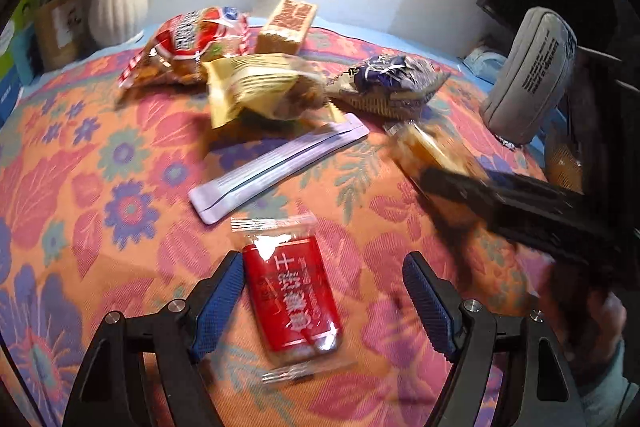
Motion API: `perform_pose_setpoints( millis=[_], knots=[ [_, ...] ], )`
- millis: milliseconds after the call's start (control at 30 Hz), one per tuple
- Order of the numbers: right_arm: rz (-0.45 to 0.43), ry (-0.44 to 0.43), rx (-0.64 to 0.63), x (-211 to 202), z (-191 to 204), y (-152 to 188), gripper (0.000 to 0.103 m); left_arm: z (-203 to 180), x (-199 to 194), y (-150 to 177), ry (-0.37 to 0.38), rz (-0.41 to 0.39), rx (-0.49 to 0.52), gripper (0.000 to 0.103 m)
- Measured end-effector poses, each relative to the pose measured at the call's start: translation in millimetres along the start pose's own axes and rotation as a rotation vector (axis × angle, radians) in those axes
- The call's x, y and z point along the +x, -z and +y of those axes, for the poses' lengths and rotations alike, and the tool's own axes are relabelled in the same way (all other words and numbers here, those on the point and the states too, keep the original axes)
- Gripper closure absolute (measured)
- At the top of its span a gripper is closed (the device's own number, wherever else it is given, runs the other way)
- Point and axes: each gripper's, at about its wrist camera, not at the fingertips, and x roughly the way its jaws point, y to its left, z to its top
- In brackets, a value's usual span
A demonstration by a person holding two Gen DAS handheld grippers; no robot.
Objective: Organize snacks
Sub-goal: 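Grasp the red caramel biscuit packet with the left tool while the right tool grasps the clear bread bag, then carry both packets over the glass bowl and open both tools to release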
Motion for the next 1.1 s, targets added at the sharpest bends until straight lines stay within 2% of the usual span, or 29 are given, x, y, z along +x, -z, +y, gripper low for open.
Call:
perform_pose_setpoints(
  millis=[100,267,333,433,567,667,767,833,900,1000,1100],
  knots=[
    [0.003,-0.009,-0.034,-12,-6,12,0.057,-10,2,3,-0.059,-0.008,0.034,0.025],
    [-0.016,-0.073,-0.004,-11,-15,13,0.048,-6,-4,14,-0.108,-0.022,0.013,0.025],
    [-0.017,-0.069,-0.009,-9,-14,12,0.047,-4,-4,18,-0.121,-0.036,0.009,0.025],
    [-0.018,-0.050,-0.035,-8,-9,13,0.046,-8,-2,19,-0.141,-0.052,0.005,0.025],
    [-0.013,0.013,-0.091,-4,3,13,0.045,-18,4,20,-0.209,-0.044,0.047,0.025],
    [-0.016,0.076,-0.128,-2,11,15,0.050,-19,6,20,-0.218,-0.040,0.047,0.026],
    [-0.023,0.079,-0.128,-2,11,16,0.055,-17,4,21,-0.240,-0.053,0.031,0.038],
    [-0.025,0.070,-0.114,-4,8,16,0.058,-16,-1,24,-0.242,-0.067,0.029,0.061],
    [-0.023,0.065,-0.103,-6,7,17,0.058,-13,-5,26,-0.232,-0.072,0.011,0.070],
    [-0.018,0.051,-0.103,-16,10,26,0.058,-13,-11,29,-0.219,-0.070,-0.004,0.070],
    [-0.007,-0.014,-0.075,-28,9,35,0.058,-17,-19,34,-0.195,-0.078,-0.022,0.070]
  ],
)
